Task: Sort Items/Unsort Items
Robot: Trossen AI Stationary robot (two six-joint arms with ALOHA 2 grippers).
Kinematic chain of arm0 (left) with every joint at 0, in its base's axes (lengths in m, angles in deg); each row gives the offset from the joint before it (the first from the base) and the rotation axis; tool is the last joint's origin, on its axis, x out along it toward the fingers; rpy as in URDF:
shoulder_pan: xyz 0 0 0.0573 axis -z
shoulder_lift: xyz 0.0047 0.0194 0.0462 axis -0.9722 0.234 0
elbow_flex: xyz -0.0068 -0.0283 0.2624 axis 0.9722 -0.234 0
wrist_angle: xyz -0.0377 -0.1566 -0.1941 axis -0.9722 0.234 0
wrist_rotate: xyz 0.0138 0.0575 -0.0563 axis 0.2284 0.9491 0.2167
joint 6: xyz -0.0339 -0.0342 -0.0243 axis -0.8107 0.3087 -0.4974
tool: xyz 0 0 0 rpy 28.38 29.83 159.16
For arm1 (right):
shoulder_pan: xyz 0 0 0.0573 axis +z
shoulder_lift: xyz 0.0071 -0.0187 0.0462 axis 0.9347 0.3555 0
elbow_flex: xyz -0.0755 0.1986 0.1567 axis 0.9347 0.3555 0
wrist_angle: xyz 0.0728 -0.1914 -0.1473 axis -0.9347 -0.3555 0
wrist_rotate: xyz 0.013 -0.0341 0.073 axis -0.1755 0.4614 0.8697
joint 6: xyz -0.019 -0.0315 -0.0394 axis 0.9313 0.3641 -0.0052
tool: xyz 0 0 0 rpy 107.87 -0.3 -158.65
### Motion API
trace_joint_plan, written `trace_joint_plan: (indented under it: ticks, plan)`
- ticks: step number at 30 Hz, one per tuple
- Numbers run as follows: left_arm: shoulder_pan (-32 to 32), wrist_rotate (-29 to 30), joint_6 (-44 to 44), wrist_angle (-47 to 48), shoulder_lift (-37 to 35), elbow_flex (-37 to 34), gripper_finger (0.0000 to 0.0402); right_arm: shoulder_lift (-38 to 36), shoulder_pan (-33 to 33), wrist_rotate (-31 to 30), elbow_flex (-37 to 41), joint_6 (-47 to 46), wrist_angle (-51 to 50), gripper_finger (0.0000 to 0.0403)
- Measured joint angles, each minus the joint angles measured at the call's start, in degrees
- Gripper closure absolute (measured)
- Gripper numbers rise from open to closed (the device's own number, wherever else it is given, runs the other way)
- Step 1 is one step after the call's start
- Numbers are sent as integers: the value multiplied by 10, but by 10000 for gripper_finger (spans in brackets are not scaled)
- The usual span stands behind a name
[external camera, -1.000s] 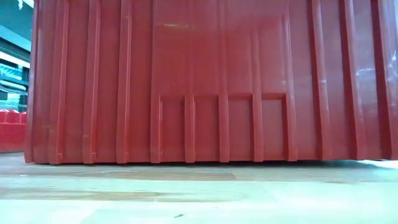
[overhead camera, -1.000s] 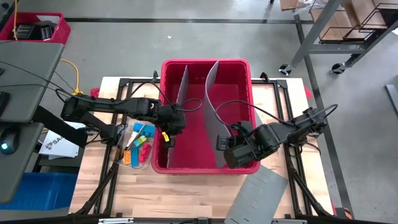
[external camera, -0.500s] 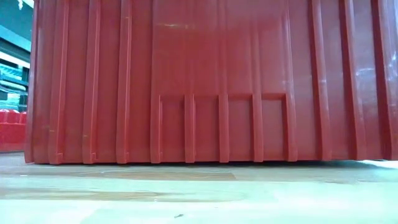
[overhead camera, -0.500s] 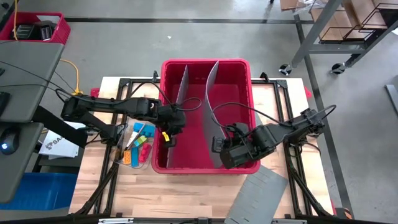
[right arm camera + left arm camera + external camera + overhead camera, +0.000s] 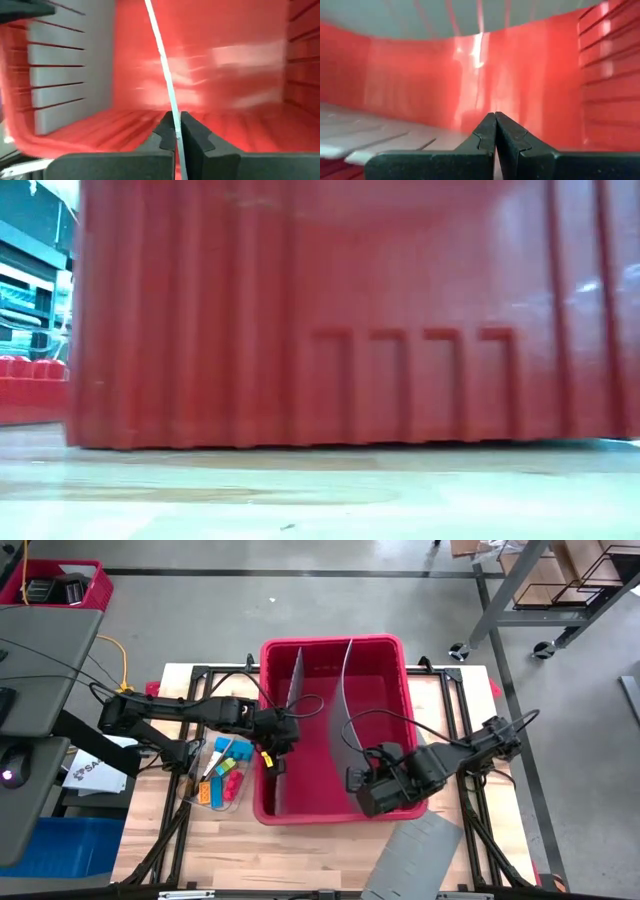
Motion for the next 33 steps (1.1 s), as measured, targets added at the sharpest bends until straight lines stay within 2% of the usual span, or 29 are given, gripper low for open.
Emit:
trace_joint_plan:
  ticks: [9,14,18,23,26,33]
  plan:
    - [0,4,-30,-28,0,0,402,2,14,-1,-19,8,-15,402]
    - [0,37,-42,-25,0,0,402,2,23,0,-17,3,-14,402]
    - [0,38,-57,-27,1,0,401,11,19,33,-17,31,-15,402]
    - [0,37,-65,-24,4,0,401,20,25,45,-15,53,-17,402]
    - [0,35,-69,-26,4,0,402,18,25,45,4,65,-14,402]
    - [7,31,-74,-20,4,0,402,19,31,84,74,65,-14,402]
